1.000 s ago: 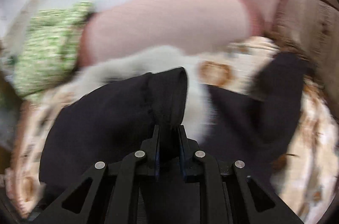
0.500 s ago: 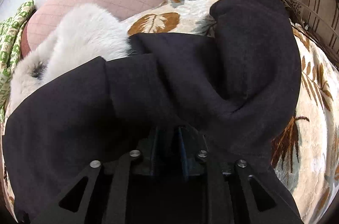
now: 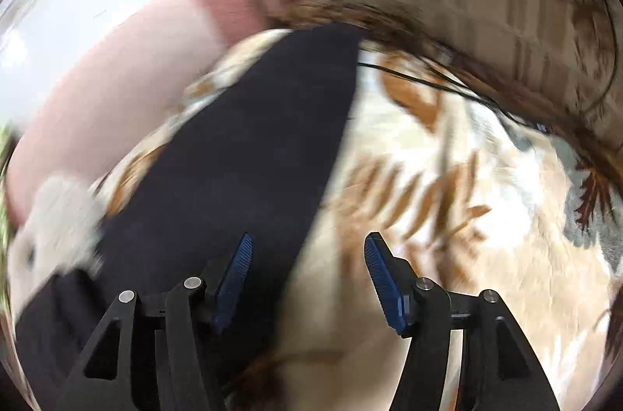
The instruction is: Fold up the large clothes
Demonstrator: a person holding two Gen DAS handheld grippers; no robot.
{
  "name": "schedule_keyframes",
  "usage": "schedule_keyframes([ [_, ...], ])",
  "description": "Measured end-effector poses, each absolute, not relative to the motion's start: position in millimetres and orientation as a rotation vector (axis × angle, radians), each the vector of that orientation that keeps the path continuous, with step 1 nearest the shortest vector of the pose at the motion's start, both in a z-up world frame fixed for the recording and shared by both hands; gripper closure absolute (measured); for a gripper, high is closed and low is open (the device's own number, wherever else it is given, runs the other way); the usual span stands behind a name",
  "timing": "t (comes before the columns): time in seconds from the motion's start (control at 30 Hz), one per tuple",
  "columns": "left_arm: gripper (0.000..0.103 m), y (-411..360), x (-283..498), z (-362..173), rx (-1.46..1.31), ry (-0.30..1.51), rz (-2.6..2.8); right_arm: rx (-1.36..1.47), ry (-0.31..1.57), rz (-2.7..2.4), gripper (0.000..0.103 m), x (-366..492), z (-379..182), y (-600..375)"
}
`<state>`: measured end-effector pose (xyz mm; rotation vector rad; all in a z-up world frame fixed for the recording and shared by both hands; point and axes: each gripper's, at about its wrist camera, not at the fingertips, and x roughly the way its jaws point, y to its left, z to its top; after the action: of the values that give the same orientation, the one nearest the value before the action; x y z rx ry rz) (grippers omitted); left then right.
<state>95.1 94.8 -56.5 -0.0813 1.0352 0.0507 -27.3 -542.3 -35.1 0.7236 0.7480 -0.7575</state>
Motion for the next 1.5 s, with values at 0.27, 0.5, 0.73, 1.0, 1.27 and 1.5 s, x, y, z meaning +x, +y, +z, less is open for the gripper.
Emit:
schedule_keyframes([
  [0.27,0.018,85.2,98.3,-61.9,-0.015,1.013,0.073,0.908,0.696,-0.749,0.038,16.1,-50.3,-609.5],
  [0.5,0.016,82.5,100.1,-62.8,0.004,1.015,0.083,0.889,0.712,-0.744,0.094,54.4,-36.6,-626.1],
  [0.73,0.016,85.4,99.1,-58.8,-0.014,1.028,0.076,0.561,0.64,-0.657,0.097,74.1,77.2,-540.2],
  [1.0,0.017,108.0,80.5,-13.4,-0.135,0.912,0.017,0.268,0.643,-0.237,0.098,108.1,157.7,-329.1],
  [1.27,0.017,167.5,81.3,14.2,-0.29,0.834,0.119,0.06,0.929,0.072,0.098,126.6,29.2,-134.2],
  [1.5,0.017,189.8,81.7,17.1,-0.369,0.851,0.123,-0.092,0.963,0.115,0.095,87.6,-19.0,-76.8],
])
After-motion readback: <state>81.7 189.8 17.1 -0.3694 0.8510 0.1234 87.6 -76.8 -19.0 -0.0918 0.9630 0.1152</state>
